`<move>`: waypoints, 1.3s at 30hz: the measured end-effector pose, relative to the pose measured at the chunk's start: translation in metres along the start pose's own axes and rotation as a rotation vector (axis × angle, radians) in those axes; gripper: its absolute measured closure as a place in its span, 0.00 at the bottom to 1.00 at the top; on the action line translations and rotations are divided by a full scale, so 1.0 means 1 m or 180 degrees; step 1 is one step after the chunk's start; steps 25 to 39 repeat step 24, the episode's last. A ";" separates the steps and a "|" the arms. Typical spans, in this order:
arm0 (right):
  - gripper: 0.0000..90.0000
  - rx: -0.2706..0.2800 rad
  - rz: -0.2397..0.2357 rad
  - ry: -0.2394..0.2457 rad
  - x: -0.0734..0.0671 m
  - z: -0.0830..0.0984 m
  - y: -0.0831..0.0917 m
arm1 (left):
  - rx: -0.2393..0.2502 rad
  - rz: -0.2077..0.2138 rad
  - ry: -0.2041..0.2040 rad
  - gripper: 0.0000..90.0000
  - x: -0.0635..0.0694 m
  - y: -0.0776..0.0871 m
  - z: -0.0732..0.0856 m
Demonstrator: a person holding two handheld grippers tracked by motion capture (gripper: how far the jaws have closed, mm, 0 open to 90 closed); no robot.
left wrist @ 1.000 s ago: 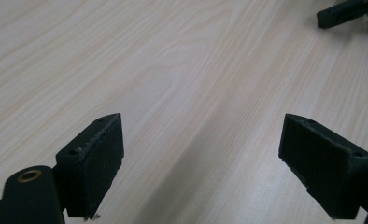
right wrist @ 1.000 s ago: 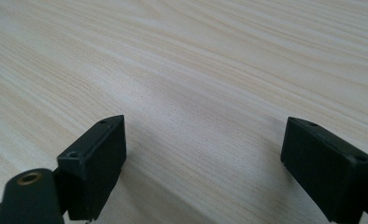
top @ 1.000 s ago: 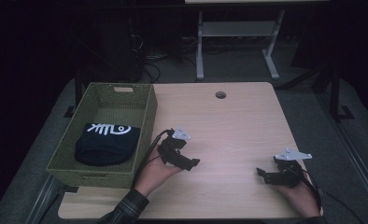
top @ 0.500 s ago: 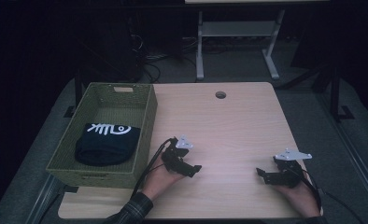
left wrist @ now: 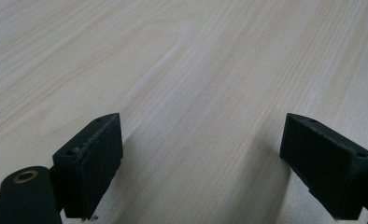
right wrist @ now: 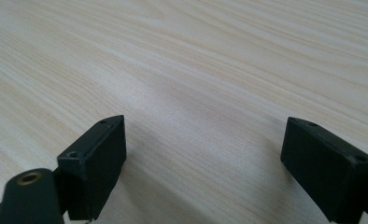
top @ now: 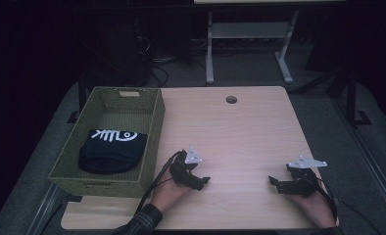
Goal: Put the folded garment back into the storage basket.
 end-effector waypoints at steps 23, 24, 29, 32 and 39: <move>0.15 0.0004 -0.0037 0.0028 -0.001 0.000 0.000 | 0.0031 0.0011 0.0008 0.14 0.000 0.000 0.001; 0.15 0.0005 -0.0038 0.0029 -0.001 0.000 0.000 | 0.0039 0.0009 0.0008 0.14 0.000 0.000 0.001; 0.15 0.0005 -0.0038 0.0029 -0.001 0.000 0.000 | 0.0039 0.0009 0.0008 0.14 0.000 0.000 0.001; 0.15 0.0005 -0.0038 0.0029 -0.001 0.000 0.000 | 0.0039 0.0009 0.0008 0.14 0.000 0.000 0.001; 0.15 0.0005 -0.0038 0.0029 -0.001 0.000 0.000 | 0.0039 0.0009 0.0008 0.14 0.000 0.000 0.001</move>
Point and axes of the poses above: each handheld gripper's, and its own axes: y roughly backward along the jaws, z roughly out of its underside, x roughly to its right, the point moved 1 cm from there along -y, roughly forward along the jaws, and after that the axes turned 7 degrees about y, right-handed, at the moved point
